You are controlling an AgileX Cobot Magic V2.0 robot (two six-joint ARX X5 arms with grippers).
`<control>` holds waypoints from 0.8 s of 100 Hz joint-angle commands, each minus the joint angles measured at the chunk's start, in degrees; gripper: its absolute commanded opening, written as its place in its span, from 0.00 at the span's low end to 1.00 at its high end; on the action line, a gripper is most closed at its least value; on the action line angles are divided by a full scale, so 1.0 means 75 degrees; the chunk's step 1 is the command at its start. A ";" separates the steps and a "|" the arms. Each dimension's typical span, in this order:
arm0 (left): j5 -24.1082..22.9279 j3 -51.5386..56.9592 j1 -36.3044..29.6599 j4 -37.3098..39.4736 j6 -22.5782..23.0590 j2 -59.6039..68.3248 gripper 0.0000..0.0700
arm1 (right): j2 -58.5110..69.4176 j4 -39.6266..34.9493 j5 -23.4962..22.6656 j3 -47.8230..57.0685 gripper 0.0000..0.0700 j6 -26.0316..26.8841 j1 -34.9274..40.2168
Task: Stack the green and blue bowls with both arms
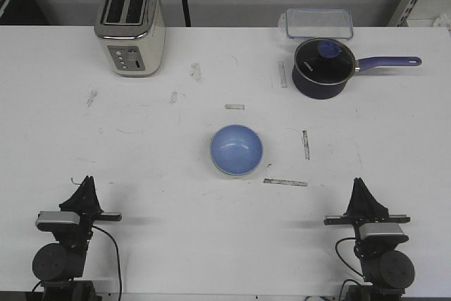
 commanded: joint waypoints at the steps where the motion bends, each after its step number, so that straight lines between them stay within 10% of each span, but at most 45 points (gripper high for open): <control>1: -0.0047 -0.0169 0.0003 0.0114 0.0061 -0.0015 0.01 | 0.0000 0.0099 -0.0006 -0.0012 0.01 0.0111 0.0006; 80: -0.0047 -0.0169 0.0003 0.0114 0.0061 -0.0015 0.01 | 0.0000 0.0157 -0.0003 -0.0012 0.01 0.0111 0.0006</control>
